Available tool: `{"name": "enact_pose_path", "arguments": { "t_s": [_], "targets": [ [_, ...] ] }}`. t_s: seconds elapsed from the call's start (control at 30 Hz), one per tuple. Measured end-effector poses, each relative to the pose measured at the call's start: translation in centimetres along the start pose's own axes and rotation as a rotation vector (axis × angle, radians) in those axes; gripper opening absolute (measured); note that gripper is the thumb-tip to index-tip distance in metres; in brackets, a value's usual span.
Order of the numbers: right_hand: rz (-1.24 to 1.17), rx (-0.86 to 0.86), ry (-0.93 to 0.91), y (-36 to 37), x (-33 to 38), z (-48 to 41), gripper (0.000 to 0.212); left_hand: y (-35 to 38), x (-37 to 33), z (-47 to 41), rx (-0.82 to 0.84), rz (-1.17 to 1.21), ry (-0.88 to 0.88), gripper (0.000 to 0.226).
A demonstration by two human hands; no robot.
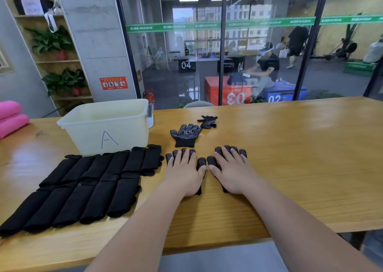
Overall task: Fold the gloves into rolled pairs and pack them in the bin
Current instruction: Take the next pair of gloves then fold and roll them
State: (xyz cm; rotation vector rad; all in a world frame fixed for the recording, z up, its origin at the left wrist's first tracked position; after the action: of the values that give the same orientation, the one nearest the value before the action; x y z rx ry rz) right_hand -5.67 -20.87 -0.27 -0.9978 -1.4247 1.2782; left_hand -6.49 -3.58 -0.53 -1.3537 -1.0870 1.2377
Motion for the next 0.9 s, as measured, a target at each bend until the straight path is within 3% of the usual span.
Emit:
{"name": "enact_pose_path", "arguments": {
  "t_s": [0.23, 0.57, 0.63, 0.77, 0.83, 0.9],
  "targets": [
    [0.017, -0.001, 0.06, 0.0, -0.2, -1.2, 0.085, -0.2, 0.1, -0.3, -0.003, -0.045, -0.02, 0.08],
    [0.051, 0.057, -0.001, 0.2, -0.3, 2.0, 0.082, 0.1, 0.7, 3.0, 0.028, -0.03, 0.048, 0.079],
    [0.041, 0.052, -0.016, 0.0, -0.2, 2.9, 0.08, -0.3, 0.7, 4.0, -0.043, 0.011, 0.052, 0.074],
    [0.012, -0.018, -0.118, -1.0, 0.7, 5.3, 0.073, -3.0, 0.2, 6.2, -0.359, 0.171, 0.183, 0.054],
    [-0.008, 0.009, -0.159, -0.8, 1.3, 6.7, 0.072, -2.8, 0.0, 7.0, -0.247, 0.212, 0.254, 0.054],
    [0.013, 0.049, -0.175, 0.0, 1.7, 7.5, 0.072, -1.2, 0.1, 7.4, -0.057, 0.092, 0.277, 0.061]
  ]
}}
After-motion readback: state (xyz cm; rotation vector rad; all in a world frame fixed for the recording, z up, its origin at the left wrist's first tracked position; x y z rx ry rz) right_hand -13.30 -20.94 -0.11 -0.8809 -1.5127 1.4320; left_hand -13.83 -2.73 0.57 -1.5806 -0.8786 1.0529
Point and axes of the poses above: each hand's wrist, its own z-axis away from the middle knuckle, its own y-axis out of the palm, x = y × z, the point moved 5 cm from there along -z, towards the middle knuckle, and after that the axes turned 2 degrees about -x, right-handed, at the moved point
